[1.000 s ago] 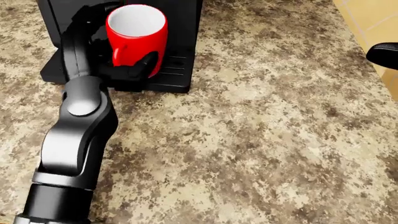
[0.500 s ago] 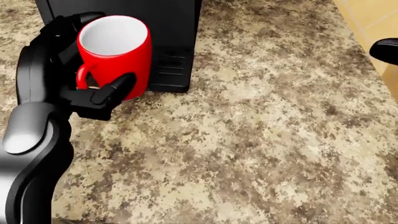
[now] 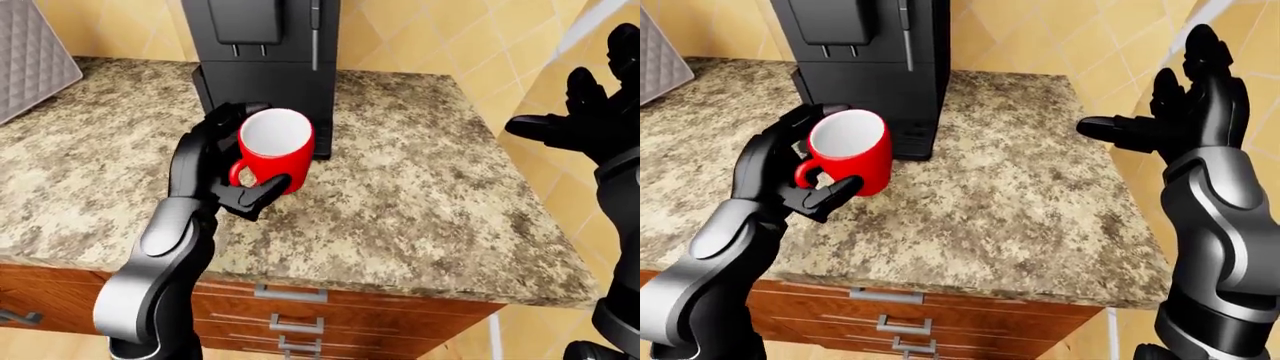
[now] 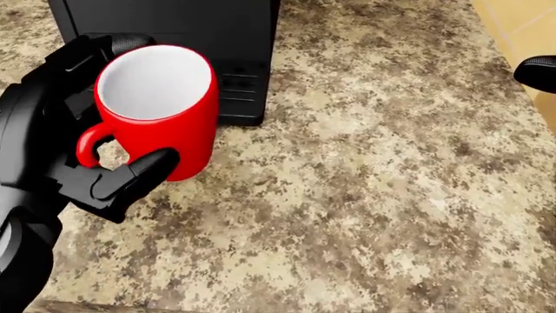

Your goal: Pick the mug from under the coffee machine dispenser and place it on the counter.

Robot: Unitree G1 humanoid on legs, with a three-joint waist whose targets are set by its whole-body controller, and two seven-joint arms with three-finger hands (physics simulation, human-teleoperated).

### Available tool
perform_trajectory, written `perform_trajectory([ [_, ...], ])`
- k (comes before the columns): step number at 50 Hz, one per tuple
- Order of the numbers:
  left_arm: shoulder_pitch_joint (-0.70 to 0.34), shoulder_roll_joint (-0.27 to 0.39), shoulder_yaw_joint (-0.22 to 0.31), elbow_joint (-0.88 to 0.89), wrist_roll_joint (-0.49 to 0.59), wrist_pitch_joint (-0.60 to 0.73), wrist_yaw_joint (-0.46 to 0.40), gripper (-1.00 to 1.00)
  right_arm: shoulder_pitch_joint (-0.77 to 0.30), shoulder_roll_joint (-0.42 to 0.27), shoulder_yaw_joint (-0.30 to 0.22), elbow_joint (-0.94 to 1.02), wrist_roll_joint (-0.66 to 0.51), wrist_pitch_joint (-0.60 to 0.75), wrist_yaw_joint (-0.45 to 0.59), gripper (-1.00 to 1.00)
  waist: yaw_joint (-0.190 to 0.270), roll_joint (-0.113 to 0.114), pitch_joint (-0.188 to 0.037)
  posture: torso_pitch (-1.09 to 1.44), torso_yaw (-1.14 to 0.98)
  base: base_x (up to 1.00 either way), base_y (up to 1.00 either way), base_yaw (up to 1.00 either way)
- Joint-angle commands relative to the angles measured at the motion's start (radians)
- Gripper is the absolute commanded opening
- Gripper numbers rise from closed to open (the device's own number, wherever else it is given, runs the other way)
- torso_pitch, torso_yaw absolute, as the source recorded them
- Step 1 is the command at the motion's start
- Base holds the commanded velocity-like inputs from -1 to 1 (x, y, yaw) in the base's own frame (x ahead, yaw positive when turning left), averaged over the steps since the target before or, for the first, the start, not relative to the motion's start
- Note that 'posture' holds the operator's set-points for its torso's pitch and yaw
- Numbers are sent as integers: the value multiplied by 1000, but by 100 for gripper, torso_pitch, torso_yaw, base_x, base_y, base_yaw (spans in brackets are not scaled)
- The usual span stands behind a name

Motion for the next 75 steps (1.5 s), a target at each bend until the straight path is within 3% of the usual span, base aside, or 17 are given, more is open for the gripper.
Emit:
perform_trajectory([
  [1, -17, 6, 13, -35, -11, -52, -14, -100, -25, -18, -15, -27, -4, -32, 1, 100, 0, -4, -24, 0, 0, 0, 0, 0],
  [12, 56, 1, 1, -55, 36, -110, -62, -100, -26, -20, -17, -32, 1, -29, 1, 100, 1, -3, -24, 0, 0, 0, 0, 0],
  [17, 79, 19, -28, -52, 118, -149, -103, -100, -30, -21, -16, -33, 3, -26, -1, 100, 1, -4, -25, 0, 0, 0, 0, 0],
  [24, 93, -8, -25, -48, 169, -158, -140, -100, -33, -24, -18, -35, 8, -21, -4, 100, 2, -5, -26, 0, 0, 0, 0, 0],
  [39, 201, -45, -29, -26, 225, -243, -188, -100, -30, -25, -17, -36, 10, -22, -5, 100, 3, -8, -27, 0, 0, 0, 0, 0],
  [63, 274, -68, -22, 30, 262, -318, -228, -100, -29, -23, -16, -37, 12, -21, -5, 100, 4, -8, -31, 0, 0, 0, 0, 0],
  [68, 272, -68, -20, 26, 260, -310, -226, -56, -31, -24, -18, -41, 16, -17, -7, 100, 4, -7, -32, 0, 0, 0, 0, 0],
  [75, 263, -64, -12, 20, 254, -295, -223, -25, -35, -28, -19, -44, 22, -11, -10, 100, 5, -6, -30, 0, 0, 0, 0, 0],
])
